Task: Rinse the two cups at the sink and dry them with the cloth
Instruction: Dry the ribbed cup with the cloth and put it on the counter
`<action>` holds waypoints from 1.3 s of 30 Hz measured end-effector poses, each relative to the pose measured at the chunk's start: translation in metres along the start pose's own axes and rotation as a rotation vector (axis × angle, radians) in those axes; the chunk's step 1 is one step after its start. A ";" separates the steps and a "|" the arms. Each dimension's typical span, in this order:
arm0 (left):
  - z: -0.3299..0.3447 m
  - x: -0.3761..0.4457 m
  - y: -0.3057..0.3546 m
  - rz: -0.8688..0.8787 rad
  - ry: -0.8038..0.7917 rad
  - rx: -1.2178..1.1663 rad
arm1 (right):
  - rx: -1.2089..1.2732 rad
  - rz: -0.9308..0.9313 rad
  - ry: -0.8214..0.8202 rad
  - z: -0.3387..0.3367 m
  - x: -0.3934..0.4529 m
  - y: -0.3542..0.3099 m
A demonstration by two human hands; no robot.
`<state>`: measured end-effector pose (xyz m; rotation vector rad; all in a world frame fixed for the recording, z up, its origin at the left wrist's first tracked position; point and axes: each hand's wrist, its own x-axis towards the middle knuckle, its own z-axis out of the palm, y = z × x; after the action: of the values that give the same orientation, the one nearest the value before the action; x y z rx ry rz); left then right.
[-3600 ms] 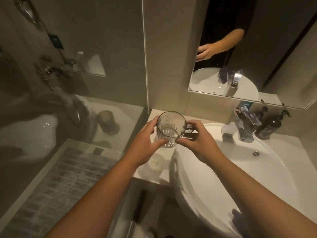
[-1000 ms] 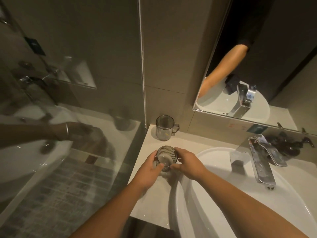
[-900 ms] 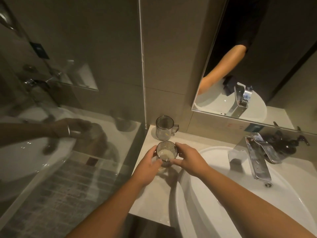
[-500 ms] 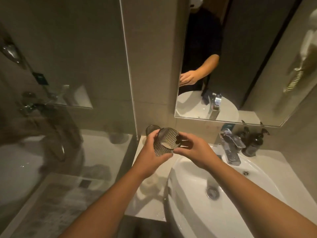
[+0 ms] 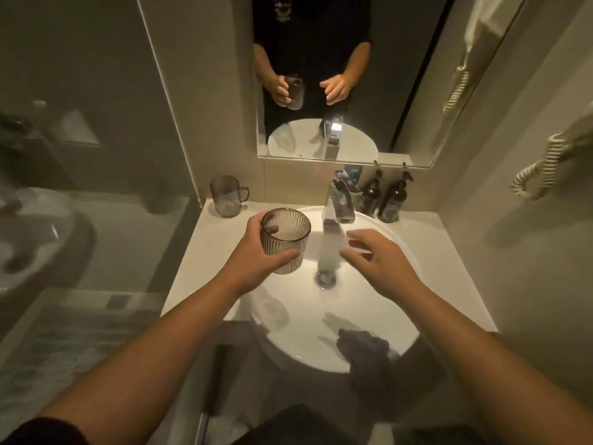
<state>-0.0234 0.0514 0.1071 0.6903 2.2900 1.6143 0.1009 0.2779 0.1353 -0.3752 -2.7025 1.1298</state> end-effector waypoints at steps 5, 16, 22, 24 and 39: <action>0.043 -0.043 -0.002 -0.075 0.073 0.020 | -0.310 0.049 -0.261 0.003 -0.090 0.083; 0.068 -0.127 0.019 -0.178 0.169 0.143 | -0.690 -0.337 -0.377 0.063 -0.147 0.119; 0.067 -0.136 0.019 -0.190 0.148 0.181 | -0.556 -0.356 -0.262 0.063 -0.140 0.121; 0.068 -0.137 0.016 -0.188 0.131 0.185 | -0.530 -0.361 -0.283 0.060 -0.135 0.126; 0.026 -0.094 0.000 -0.086 -0.025 0.140 | 0.083 0.170 -0.302 0.009 -0.098 0.072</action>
<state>0.0693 0.0242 0.0920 0.6297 2.3976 1.4103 0.2033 0.2911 0.0696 -0.4620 -2.9117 1.4467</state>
